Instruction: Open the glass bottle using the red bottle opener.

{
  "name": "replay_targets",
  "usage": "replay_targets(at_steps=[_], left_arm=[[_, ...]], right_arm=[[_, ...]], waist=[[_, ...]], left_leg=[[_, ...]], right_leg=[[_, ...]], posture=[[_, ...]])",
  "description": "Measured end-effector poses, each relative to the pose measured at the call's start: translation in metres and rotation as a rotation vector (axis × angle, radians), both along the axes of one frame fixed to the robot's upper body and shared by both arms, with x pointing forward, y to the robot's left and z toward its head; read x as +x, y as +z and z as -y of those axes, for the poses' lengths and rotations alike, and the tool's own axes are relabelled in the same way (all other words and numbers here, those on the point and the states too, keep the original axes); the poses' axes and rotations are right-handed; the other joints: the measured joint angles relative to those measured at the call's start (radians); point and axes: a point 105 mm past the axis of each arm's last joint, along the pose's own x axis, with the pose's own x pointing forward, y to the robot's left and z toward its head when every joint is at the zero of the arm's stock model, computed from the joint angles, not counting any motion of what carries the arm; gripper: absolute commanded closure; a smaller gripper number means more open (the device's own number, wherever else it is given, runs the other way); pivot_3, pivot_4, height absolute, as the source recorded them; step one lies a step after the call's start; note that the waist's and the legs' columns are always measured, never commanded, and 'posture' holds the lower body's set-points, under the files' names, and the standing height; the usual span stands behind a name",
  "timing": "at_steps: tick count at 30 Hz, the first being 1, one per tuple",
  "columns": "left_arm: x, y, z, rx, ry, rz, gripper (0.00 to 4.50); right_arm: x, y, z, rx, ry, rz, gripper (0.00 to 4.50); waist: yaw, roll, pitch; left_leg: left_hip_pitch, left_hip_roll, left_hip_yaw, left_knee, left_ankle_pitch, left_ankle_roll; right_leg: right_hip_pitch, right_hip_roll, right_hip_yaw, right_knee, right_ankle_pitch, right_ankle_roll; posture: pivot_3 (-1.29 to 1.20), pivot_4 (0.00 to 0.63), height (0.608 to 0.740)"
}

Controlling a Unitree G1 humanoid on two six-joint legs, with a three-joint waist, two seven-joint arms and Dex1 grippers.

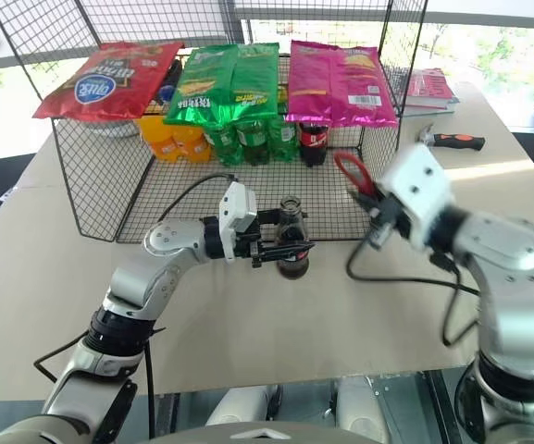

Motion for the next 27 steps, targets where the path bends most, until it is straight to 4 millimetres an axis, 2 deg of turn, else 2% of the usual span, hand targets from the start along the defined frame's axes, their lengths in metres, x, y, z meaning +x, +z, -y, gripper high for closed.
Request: replay_targets(at_steps=[1, 4, 7, 12, 13, 15, 16, 18, 19, 21, 22, 25, 26, 27], left_arm=[[0.0, 0.0, 0.0, -0.002, 0.001, 0.004, 2.14], [0.0, 0.0, 0.001, -0.003, 0.002, 0.013, 2.14], [0.0, -0.001, 0.003, -0.008, 0.002, 0.014, 2.14], [-0.001, -0.001, 0.003, -0.02, 0.009, 0.016, 2.14], [-0.001, -0.001, 0.003, -0.022, 0.01, 0.016, 2.17], [-0.001, -0.001, 0.004, -0.025, 0.012, 0.016, 2.17], [-0.001, -0.001, 0.004, -0.025, 0.013, 0.016, 2.17], [-0.001, -0.002, 0.004, -0.024, 0.015, 0.017, 2.17], [-0.001, -0.002, 0.004, -0.024, 0.017, 0.017, 2.17], [0.0, -0.002, 0.004, -0.022, 0.019, 0.019, 2.17], [0.0, -0.002, 0.004, -0.021, 0.02, 0.02, 2.17], [0.0, -0.003, 0.003, -0.018, 0.023, 0.02, 2.17], [0.0, -0.003, 0.003, -0.018, 0.023, 0.02, 2.17], [0.0, -0.003, 0.003, -0.018, 0.023, 0.02, 2.17]], right_arm=[[-0.01, -0.015, 0.0, 0.031, 0.018, -0.135, 4.5], [-0.02, -0.037, -0.007, 0.139, 0.024, -0.354, 4.5], [-0.017, -0.061, -0.005, 0.19, -0.033, -0.51, 4.5], [-0.006, -0.098, 0.0, 0.172, -0.122, -0.703, 4.5], [-0.005, -0.105, 0.001, 0.164, -0.135, -0.734, 3.61], [-0.001, -0.114, 0.006, 0.148, -0.169, -0.775, 2.78], [-0.001, -0.116, 0.009, 0.139, -0.181, -0.782, 2.6], [-0.002, -0.114, 0.006, 0.13, -0.149, -0.777, 1.46], [-0.002, -0.113, 0.005, 0.128, -0.138, -0.775, 1.21], [-0.004, -0.111, 0.003, 0.111, -0.106, -0.758, 0.2], [-0.006, -0.111, 0.003, 0.086, -0.091, -0.737, 0.05], [-0.007, -0.111, 0.006, 0.08, -0.106, -0.709, 0.05], [-0.005, -0.111, 0.01, 0.075, -0.134, -0.696, 0.05], [-0.002, -0.11, 0.023, 0.029, -0.192, -0.655, 0.05]], waist=[[-0.001, 0.0, 0.0], [-0.007, 0.002, 0.001], [-0.001, 0.002, 0.001], [-0.002, 0.002, 0.001], [-0.001, 0.002, 0.001], [0.0, 0.002, 0.001], [0.0, 0.002, 0.001], [-0.002, 0.002, 0.001], [-0.001, 0.002, 0.001], [-0.001, 0.002, 0.001], [-0.001, 0.002, 0.001], [0.0, 0.002, 0.001], [0.0, 0.002, 0.001], [0.0, 0.002, 0.001]], left_leg=[[0.0, 0.0, 0.0, 0.0, 0.0, 0.0], [0.001, 0.0, 0.001, 0.0, 0.0, 0.0], [0.001, -0.001, 0.001, 0.0, 0.0, 0.0], [0.001, -0.003, 0.001, 0.0, 0.0, 0.001], [0.001, -0.003, 0.0, 0.0, 0.0, 0.0], [0.0, -0.003, 0.0, 0.0, 0.0, 0.001], [0.0, -0.003, 0.0, 0.0, 0.0, 0.001], [0.001, -0.003, 0.0, 0.0, 0.0, 0.001], [0.001, -0.003, 0.0, 0.0, 0.001, 0.001], [0.001, -0.003, 0.0, 0.001, 0.001, 0.001], [0.001, -0.003, 0.0, 0.001, 0.001, 0.001], [0.001, -0.006, -0.001, 0.002, 0.002, 0.004], [0.001, -0.007, -0.001, 0.002, 0.003, 0.004], [0.0, -0.009, -0.001, 0.002, 0.003, 0.005]], right_leg=[[0.0, 0.0, 0.0, 0.0, 0.0, 0.0], [0.0, 0.0, 0.002, 0.001, 0.0, 0.0], [0.0, -0.001, 0.001, 0.001, 0.0, 0.0], [0.0, -0.003, 0.0, 0.0, 0.0, 0.0], [0.0, -0.003, 0.0, 0.0, 0.0, 0.0], [0.0, -0.003, -0.001, 0.0, 0.0, 0.0], [0.0, -0.003, -0.001, 0.0, 0.0, 0.0], [0.001, -0.003, -0.001, 0.0, 0.0, 0.0], [0.001, -0.003, -0.001, 0.0, 0.0, 0.0], [0.001, -0.003, -0.001, 0.0, 0.0, 0.001], [0.001, -0.004, -0.001, 0.0, 0.001, 0.001], [0.002, -0.006, -0.001, 0.0, 0.003, 0.004], [0.002, -0.007, -0.001, 0.0, 0.003, 0.005], [0.002, -0.008, -0.001, 0.0, 0.003, 0.006]], posture=[[0.0, 0.15, 0.74], [0.0, 0.15, 0.74], [0.0, 0.15, 0.74], [0.0, 0.15, 0.74], [0.0, 0.15, 0.74], [0.0, 0.15, 0.74], [0.0, 0.15, 0.74], [0.0, 0.15, 0.74], [0.0, 0.15, 0.74], [0.0, 0.15, 0.74], [0.0, 0.15, 0.74], [0.0, 0.15, 0.74], [0.0, 0.15, 0.74], [0.0, 0.15, 0.74]])
